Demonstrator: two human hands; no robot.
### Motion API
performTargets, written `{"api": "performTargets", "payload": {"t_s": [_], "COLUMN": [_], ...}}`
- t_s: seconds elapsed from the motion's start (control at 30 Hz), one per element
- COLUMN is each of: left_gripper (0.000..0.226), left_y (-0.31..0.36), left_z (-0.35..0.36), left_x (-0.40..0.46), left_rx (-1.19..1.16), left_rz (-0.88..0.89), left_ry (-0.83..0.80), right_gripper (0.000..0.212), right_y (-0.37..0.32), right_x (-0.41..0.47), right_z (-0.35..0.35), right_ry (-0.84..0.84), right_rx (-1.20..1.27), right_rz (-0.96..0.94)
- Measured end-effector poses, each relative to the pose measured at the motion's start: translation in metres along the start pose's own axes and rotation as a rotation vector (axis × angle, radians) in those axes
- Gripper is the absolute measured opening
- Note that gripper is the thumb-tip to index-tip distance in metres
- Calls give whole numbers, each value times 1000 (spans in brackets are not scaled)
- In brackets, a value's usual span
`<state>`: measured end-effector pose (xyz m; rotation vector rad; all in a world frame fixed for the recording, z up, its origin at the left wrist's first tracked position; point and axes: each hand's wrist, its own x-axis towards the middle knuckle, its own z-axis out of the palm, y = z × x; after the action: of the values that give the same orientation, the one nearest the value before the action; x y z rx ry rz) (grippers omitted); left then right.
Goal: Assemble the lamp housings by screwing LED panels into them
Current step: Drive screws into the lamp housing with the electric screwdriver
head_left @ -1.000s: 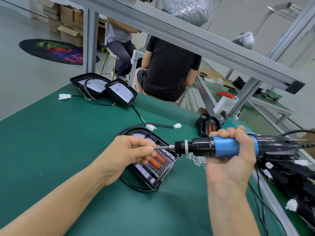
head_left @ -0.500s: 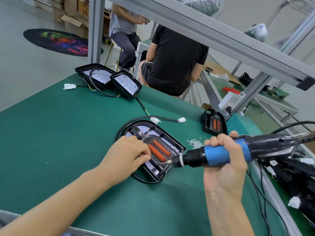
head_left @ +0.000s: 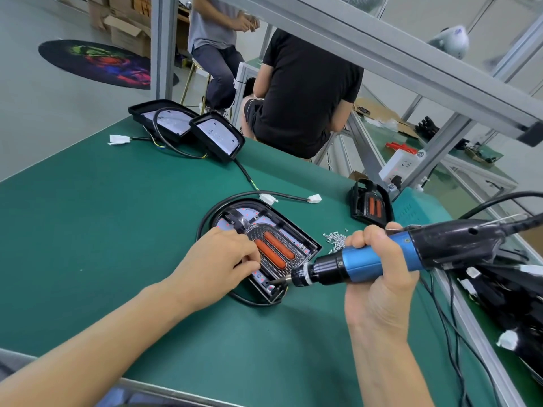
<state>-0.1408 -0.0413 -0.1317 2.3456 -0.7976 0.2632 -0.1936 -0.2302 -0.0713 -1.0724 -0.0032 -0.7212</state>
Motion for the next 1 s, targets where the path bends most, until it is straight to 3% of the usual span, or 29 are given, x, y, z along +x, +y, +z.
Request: {"api": "performTargets", "payload": {"t_s": [0.53, 0.8, 1.0], "left_gripper": [12, 21, 9], "left_y": [2, 28, 68], "left_z": [-5, -15, 16], "left_x": [1, 36, 103], "left_rx": [-12, -146, -26], "left_rz": [-27, -36, 57], "left_ry": [-20, 68, -64], "right_gripper": [24, 24, 24], "right_y": [-2, -27, -35], "right_x": [-3, 15, 33], "right_z": [1, -26, -53], "right_ry": [-11, 180, 363], "right_rx": [21, 167, 101], "right_rz": [26, -43, -184]}}
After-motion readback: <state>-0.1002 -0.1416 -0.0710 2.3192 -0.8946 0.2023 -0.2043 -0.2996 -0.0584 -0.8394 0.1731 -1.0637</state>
